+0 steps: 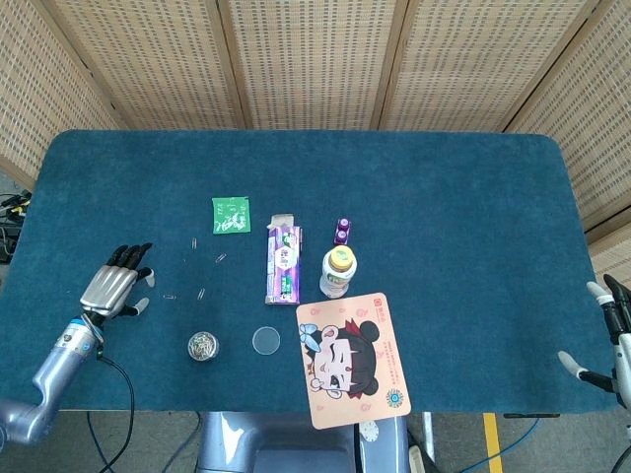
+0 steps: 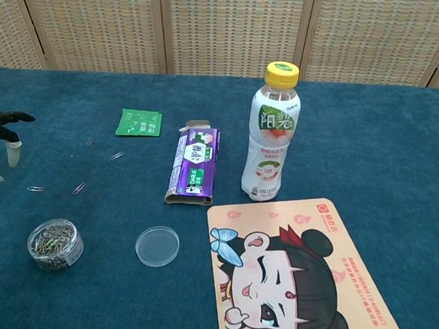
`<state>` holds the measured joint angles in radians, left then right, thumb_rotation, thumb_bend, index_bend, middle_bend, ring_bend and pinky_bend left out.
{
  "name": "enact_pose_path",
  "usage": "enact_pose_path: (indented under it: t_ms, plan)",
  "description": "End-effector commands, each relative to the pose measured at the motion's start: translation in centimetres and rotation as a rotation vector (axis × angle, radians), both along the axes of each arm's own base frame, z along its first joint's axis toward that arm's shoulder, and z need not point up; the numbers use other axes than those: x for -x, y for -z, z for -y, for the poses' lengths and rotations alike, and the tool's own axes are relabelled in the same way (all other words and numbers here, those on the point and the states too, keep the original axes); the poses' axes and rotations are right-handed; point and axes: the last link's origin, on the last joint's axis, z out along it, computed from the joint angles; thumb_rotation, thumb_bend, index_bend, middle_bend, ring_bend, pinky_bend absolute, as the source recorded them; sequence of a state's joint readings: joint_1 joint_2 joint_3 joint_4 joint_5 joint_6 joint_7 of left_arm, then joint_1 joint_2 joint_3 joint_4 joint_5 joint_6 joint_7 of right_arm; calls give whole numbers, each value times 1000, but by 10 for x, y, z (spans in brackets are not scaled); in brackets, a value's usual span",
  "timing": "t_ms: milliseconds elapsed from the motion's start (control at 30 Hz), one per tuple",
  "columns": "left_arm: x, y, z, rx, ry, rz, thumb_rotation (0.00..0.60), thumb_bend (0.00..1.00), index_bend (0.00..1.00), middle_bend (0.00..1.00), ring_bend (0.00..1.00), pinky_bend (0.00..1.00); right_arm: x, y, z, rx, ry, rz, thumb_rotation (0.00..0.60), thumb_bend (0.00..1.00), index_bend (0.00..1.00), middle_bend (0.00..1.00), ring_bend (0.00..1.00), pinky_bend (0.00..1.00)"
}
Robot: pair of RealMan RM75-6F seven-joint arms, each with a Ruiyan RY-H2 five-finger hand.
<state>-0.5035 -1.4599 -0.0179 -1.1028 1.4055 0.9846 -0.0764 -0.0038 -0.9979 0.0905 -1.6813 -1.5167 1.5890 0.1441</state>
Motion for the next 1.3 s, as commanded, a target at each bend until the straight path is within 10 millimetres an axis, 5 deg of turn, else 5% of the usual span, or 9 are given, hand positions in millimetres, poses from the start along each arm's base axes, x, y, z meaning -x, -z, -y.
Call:
enact_pose_path:
  t_ms: [33, 400, 600, 1300]
  plan:
    - [-4, 4, 0, 1, 3, 18, 600, 324, 537, 0, 0, 0, 0, 0, 0, 1, 0, 1, 600, 0, 74, 0, 0, 0]
    - [-7, 21, -6, 0, -38, 34, 600, 407, 559, 0, 0, 0, 1, 0, 1, -5, 5, 2, 600, 0, 74, 0, 0, 0]
    - [-8, 27, -5, -2, -36, 46, 600, 298, 558, 0, 0, 0, 1, 0, 1, -4, 5, 4, 600, 0, 74, 0, 0, 0]
    - [-12, 36, -14, 17, -49, 18, 600, 303, 559, 0, 0, 0, 2, -1, 2, -6, 6, 8, 600, 0, 74, 0, 0, 0]
